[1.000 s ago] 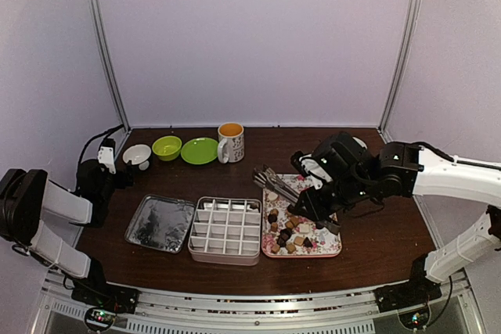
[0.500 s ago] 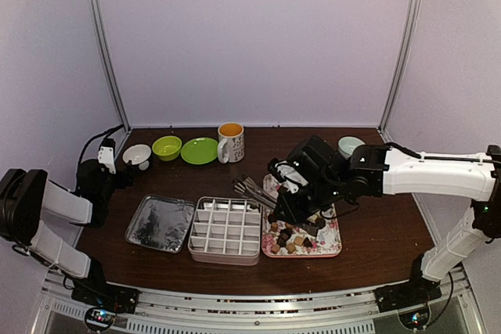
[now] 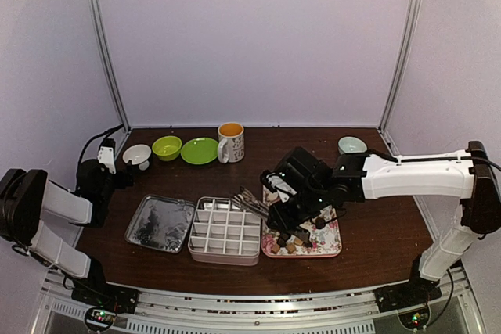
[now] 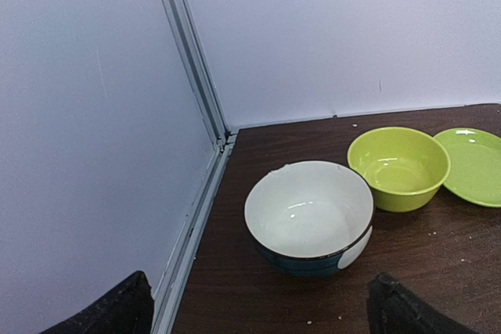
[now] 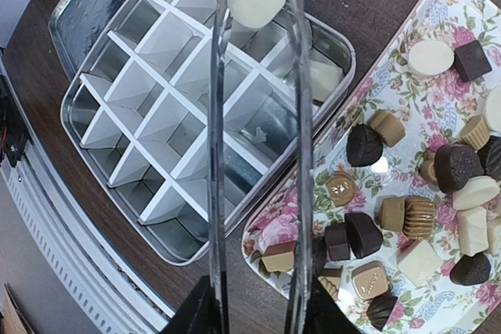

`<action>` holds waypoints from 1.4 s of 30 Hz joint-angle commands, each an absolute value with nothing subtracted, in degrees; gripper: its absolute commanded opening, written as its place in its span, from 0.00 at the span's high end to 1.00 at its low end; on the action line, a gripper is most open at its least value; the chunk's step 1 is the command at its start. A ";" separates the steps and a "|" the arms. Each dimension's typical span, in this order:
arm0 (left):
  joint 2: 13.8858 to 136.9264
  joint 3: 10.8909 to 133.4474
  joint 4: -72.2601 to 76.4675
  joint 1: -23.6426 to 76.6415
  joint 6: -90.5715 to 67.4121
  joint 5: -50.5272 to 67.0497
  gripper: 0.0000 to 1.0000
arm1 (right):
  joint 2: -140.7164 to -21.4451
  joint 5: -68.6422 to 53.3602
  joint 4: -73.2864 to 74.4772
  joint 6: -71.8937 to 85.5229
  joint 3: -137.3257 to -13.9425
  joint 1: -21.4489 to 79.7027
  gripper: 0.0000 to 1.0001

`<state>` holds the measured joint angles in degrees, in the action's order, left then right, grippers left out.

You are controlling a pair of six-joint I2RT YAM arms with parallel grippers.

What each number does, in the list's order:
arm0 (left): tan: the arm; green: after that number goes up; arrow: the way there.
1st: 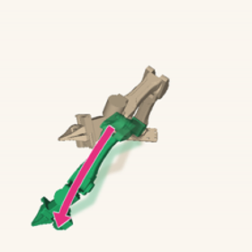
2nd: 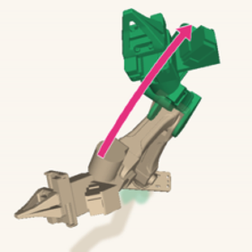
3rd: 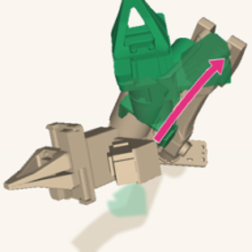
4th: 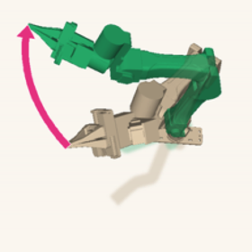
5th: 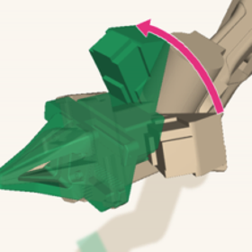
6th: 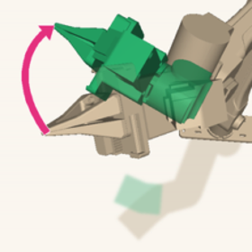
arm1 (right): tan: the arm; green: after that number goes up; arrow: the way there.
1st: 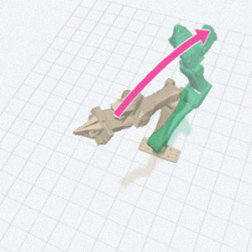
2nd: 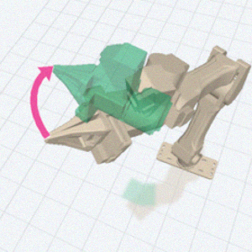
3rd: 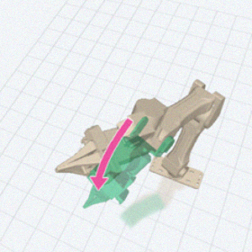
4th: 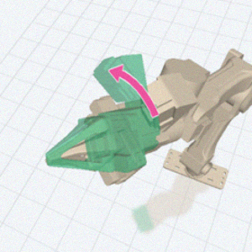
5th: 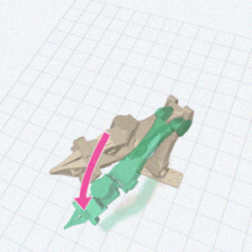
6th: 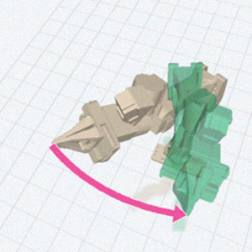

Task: Pack the chocolate
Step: Place the fake chocolate in the empty pocket of the box.

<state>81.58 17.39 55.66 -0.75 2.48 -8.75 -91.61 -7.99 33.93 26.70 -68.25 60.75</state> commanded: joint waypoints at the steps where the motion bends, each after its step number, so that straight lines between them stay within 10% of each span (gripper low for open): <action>1: 81.63 18.68 58.70 -1.14 2.11 -8.85 0.02 | -90.36 -7.73 32.31 26.41 -67.85 60.90 0.62; 42: 81.63 18.63 58.71 -1.10 2.11 -8.88 0.02 | -71.49 0.70 42.72 28.08 -63.02 60.64 0.62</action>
